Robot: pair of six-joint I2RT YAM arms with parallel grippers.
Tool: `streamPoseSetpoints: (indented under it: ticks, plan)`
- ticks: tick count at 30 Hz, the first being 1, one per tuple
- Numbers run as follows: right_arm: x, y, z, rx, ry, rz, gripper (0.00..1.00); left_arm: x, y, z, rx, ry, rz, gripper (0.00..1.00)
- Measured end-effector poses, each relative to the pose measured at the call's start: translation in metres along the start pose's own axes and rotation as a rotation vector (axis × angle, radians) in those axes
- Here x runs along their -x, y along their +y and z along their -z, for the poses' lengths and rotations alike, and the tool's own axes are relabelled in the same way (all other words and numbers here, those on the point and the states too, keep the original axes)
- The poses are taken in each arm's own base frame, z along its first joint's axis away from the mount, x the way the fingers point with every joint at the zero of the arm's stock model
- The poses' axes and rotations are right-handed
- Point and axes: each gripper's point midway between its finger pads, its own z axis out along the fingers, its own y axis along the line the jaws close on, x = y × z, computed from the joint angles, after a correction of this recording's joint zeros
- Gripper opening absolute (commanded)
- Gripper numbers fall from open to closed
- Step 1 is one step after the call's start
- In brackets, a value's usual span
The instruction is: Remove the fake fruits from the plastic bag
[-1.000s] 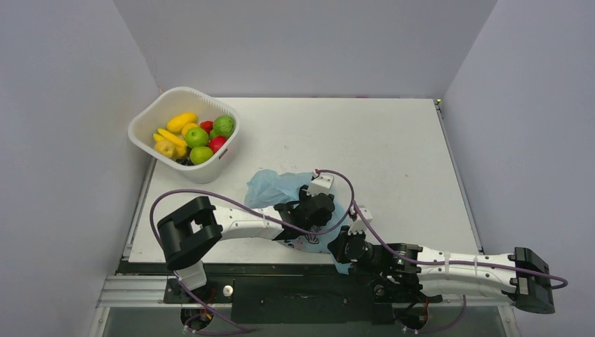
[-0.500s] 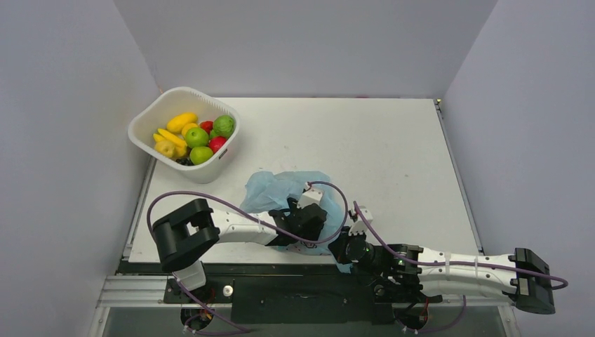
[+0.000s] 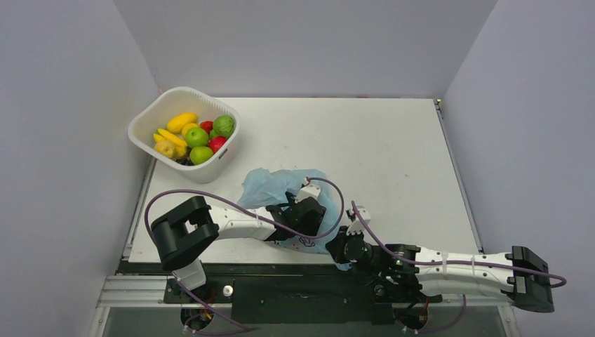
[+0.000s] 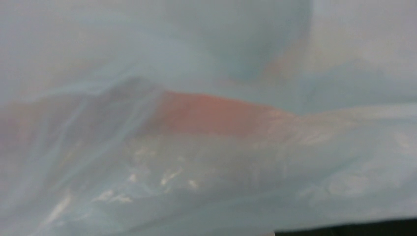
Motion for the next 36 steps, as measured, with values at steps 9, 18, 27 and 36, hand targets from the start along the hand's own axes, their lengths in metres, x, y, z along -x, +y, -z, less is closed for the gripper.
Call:
streamPoseSetpoints:
  ticks: [9,18,27,36]
  plan:
    - [-0.001,0.0,-0.002,-0.004,0.002,0.003,0.0,0.018,0.006,-0.005,0.004,-0.036,0.001,0.86]
    - [-0.004,-0.003,-0.004,-0.018,0.011,0.015,0.0,0.042,0.0,-0.011,-0.024,-0.111,0.005,0.52]
    - [-0.003,-0.004,-0.004,-0.025,0.002,0.016,0.0,0.051,-0.008,-0.017,-0.048,-0.117,-0.006,0.17]
    - [0.021,-0.009,-0.003,-0.122,-0.054,0.069,0.0,0.075,-0.038,0.067,-0.368,-0.135,0.118,0.12]
